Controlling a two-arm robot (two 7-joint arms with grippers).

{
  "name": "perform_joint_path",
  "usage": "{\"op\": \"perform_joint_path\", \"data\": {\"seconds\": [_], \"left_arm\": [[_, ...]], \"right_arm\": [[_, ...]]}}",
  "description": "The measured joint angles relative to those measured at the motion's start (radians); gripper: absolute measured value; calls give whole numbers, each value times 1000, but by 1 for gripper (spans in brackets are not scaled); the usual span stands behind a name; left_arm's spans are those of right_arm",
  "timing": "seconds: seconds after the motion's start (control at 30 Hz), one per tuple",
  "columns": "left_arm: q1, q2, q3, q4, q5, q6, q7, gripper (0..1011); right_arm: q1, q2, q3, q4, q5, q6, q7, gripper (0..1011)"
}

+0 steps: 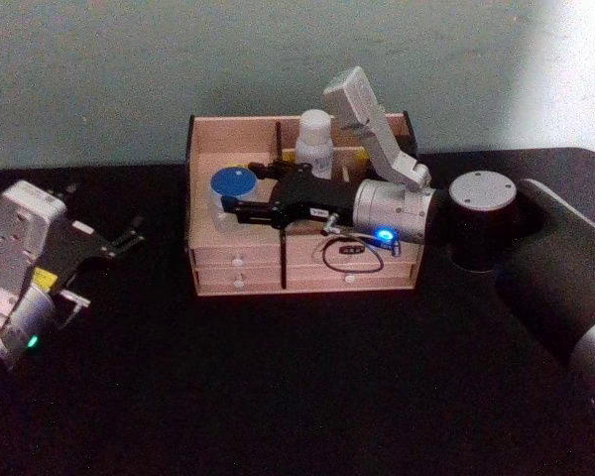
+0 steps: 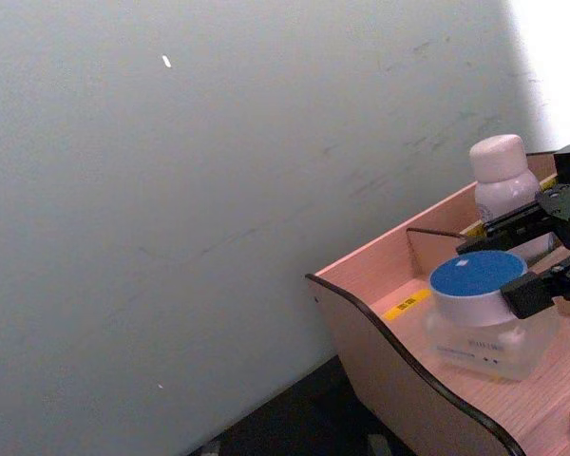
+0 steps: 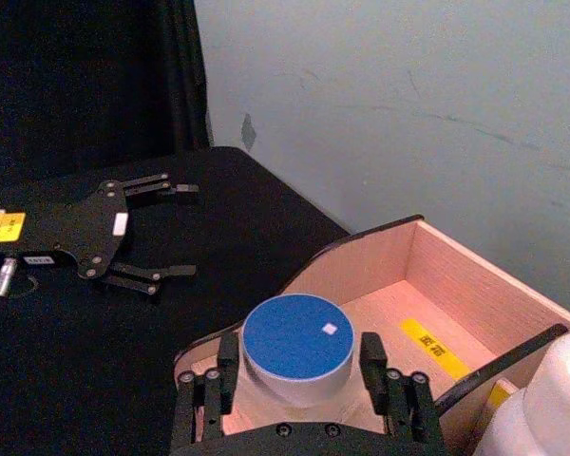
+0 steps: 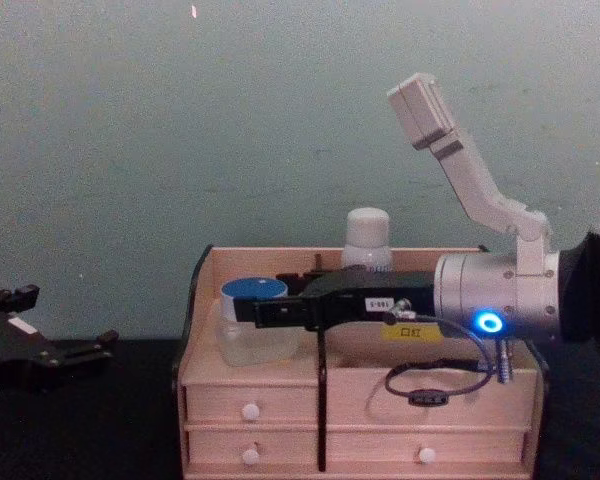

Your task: Pick up the facial cleanser and watermelon frost from the table and place them into the tiered storage box.

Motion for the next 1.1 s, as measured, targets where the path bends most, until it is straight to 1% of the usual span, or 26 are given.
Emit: {"op": "perform_joint_path", "data": {"seconds": [0.1,0.13,0.17,0.2,0.3,0.87,1.1], "left_arm": [[0,0,0,0,0,0,0,1001],[0,0,0,0,0,0,0,1001],[0,0,0,0,0,0,0,1001],[0,0,0,0,0,0,0,1001],[0,0,0,0,0,0,0,1001],[0,0,0,0,0,0,0,1001],[0,0,0,0,0,0,0,1001]], "right_arm": [[0,0,0,0,0,0,0,857],[0,0,0,0,0,0,0,857],[0,0,0,0,0,0,0,914],[0,0,0,0,0,0,0,944],[0,0,0,0,0,0,0,1000],[0,0,0,0,0,0,0,1003],[-18,14,1,-45,-14,-14,-34,1002]]}}
